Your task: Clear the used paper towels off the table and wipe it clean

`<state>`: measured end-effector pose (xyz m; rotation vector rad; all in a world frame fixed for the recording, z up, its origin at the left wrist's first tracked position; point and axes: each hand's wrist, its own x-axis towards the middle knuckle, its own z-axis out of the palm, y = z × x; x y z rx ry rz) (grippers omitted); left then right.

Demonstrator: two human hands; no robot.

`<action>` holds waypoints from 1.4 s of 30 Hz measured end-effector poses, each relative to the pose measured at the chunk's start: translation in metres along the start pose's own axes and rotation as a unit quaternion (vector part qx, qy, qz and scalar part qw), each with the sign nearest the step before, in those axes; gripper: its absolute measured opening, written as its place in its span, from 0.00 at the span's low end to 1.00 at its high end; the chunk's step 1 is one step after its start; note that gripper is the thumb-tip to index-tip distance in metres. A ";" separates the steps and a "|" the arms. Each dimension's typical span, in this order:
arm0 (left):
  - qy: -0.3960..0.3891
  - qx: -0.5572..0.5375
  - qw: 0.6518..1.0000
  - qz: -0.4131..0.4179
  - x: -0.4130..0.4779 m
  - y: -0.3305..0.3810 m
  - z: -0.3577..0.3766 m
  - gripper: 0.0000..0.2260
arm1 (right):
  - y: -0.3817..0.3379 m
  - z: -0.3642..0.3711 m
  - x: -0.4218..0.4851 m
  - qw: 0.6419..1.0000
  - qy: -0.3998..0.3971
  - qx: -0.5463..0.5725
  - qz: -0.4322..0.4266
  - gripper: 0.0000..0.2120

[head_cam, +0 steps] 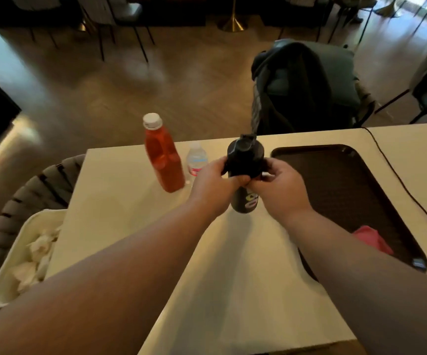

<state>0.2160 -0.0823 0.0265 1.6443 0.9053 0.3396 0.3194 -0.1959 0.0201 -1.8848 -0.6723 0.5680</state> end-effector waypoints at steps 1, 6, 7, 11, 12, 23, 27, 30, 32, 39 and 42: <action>0.010 -0.008 1.000 -0.011 -0.009 -0.008 -0.013 0.24 | -0.003 0.015 -0.006 1.000 -0.010 0.010 0.002 0.19; 0.064 -0.061 0.995 -0.053 -0.045 -0.056 -0.078 0.24 | -0.012 0.092 -0.030 0.996 -0.074 0.040 0.000 0.19; 0.077 -0.069 0.993 -0.053 -0.050 -0.065 -0.090 0.24 | -0.015 0.105 -0.033 0.995 -0.085 0.050 -0.002 0.19; 0.107 -0.085 0.989 -0.048 -0.059 -0.086 -0.129 0.23 | -0.028 0.150 -0.036 0.992 -0.111 0.060 -0.011 0.19; 0.114 -0.088 0.989 -0.045 -0.059 -0.089 -0.137 0.22 | -0.031 0.160 -0.035 0.991 -0.116 0.063 -0.012 0.19; 0.167 -0.071 0.982 -0.054 -0.018 -0.098 -0.204 0.24 | -0.057 0.238 0.008 0.990 -0.131 0.047 -0.017 0.21; 0.171 -0.073 0.981 -0.061 0.001 -0.097 -0.217 0.25 | -0.062 0.256 0.026 0.992 -0.119 0.039 -0.017 0.22; 0.160 -0.066 0.983 -0.055 0.014 -0.099 -0.225 0.24 | -0.065 0.265 0.034 0.993 -0.108 0.043 -0.013 0.21; 0.153 -0.069 0.984 -0.055 0.022 -0.100 -0.229 0.25 | -0.067 0.269 0.038 0.995 -0.097 0.035 -0.011 0.20; 0.138 -0.081 0.986 -0.054 0.036 -0.104 -0.235 0.26 | -0.071 0.275 0.044 0.997 -0.072 0.017 -0.008 0.18; 0.140 -0.067 0.986 -0.054 0.035 -0.106 -0.235 0.29 | -0.075 0.274 0.037 0.998 -0.066 0.011 -0.012 0.19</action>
